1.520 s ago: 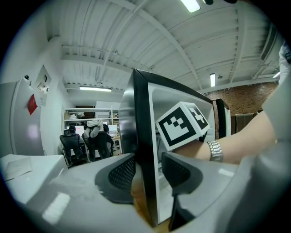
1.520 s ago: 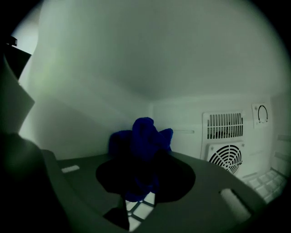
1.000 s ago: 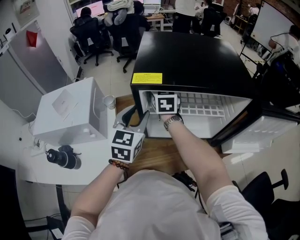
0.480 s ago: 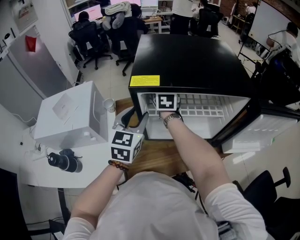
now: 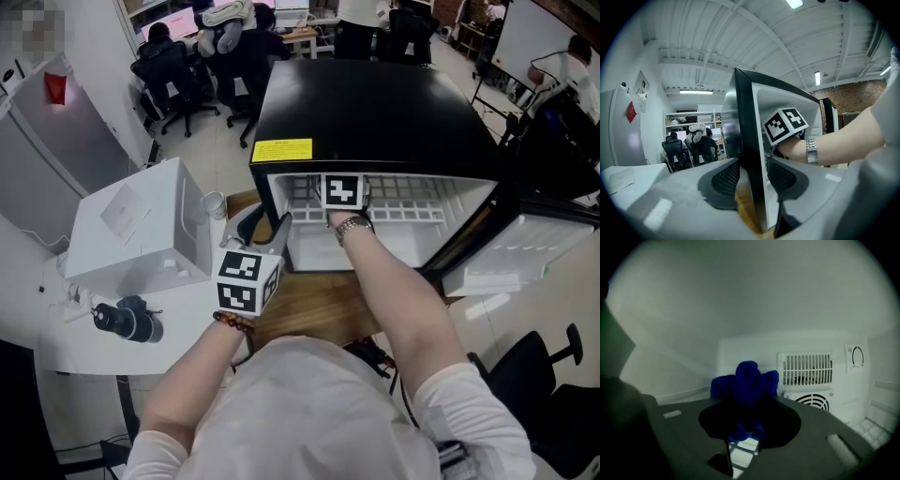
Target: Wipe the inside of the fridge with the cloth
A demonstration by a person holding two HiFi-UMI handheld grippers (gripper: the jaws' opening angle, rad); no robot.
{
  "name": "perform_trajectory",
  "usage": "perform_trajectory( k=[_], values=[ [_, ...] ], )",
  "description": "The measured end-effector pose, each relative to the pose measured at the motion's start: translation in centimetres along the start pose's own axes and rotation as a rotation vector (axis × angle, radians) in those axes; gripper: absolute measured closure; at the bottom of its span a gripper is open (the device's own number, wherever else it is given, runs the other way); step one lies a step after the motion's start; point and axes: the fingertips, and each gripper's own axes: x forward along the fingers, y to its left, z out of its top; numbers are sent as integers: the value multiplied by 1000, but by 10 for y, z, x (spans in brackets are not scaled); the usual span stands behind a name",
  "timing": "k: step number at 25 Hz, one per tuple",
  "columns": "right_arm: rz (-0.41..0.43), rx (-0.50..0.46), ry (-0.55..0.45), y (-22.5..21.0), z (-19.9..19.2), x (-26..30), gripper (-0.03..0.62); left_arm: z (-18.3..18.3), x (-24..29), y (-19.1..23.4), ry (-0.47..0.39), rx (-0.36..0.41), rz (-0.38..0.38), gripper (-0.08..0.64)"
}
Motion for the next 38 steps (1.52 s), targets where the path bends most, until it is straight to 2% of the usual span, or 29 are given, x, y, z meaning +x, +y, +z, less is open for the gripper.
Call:
perform_trajectory(
  k=[7, 15, 20, 38],
  values=[
    [-42, 7, 13, -26, -3, -9, 474, 1, 1, 0, -3, -7, 4, 382],
    [-86, -31, 24, -43, -5, -21, 474, 1, 1, 0, -8, -9, 1, 380],
    [-69, -33, 10, -44, -5, -26, 474, 0, 1, 0, -8, -15, 0, 380],
    [-131, -17, 39, -82, -9, -43, 474, 1, 1, -1, 6, -26, -4, 377]
  ],
)
